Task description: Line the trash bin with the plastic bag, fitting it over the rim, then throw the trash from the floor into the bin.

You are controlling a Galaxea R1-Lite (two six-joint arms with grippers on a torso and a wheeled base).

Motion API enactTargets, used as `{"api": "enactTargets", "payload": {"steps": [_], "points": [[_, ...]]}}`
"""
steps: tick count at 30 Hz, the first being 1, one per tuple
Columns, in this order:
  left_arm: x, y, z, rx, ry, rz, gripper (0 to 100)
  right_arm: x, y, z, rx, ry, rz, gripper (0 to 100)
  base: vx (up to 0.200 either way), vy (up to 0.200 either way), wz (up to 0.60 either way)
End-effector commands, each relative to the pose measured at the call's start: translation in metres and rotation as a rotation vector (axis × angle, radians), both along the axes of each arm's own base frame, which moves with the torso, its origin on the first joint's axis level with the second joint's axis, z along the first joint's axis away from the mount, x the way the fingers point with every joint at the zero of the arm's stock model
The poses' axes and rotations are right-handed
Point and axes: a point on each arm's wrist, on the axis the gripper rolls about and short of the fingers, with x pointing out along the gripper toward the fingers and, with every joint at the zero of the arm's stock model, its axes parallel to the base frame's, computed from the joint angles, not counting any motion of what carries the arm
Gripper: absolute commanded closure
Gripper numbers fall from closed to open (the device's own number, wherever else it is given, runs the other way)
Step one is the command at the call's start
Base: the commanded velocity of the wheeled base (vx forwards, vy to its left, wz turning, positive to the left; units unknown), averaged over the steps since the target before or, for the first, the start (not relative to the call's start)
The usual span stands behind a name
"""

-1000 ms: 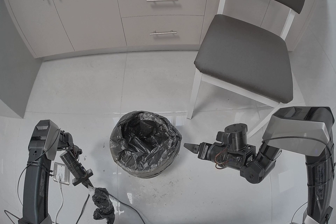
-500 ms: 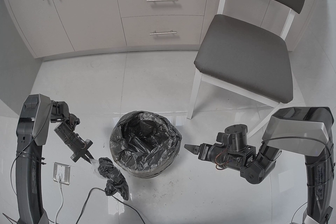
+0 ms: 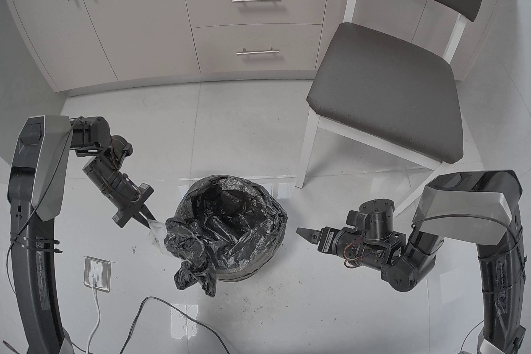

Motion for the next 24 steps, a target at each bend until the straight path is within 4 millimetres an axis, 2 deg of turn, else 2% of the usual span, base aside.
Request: {"api": "enactTargets", "payload": {"steps": [1,7,13,24], "points": [[-0.003,-0.011,0.033,0.004,-0.091,0.004,100,-0.002,-0.003,-0.008,-0.009,0.013,-0.001,0,0.000,0.000,0.00],[0.005,-0.023,0.039,0.092,-0.181,0.029,100,-0.002,-0.002,-0.009,-0.014,0.006,0.003,0,0.000,0.000,0.00],[0.016,-0.038,0.047,0.086,-0.290,0.076,100,-0.002,-0.003,-0.009,-0.016,0.006,0.002,0,0.000,0.000,0.00],[0.019,-0.034,0.073,-0.039,-0.323,0.253,100,-0.001,-0.002,-0.011,-0.022,0.006,0.004,0,0.000,0.000,0.00]]}}
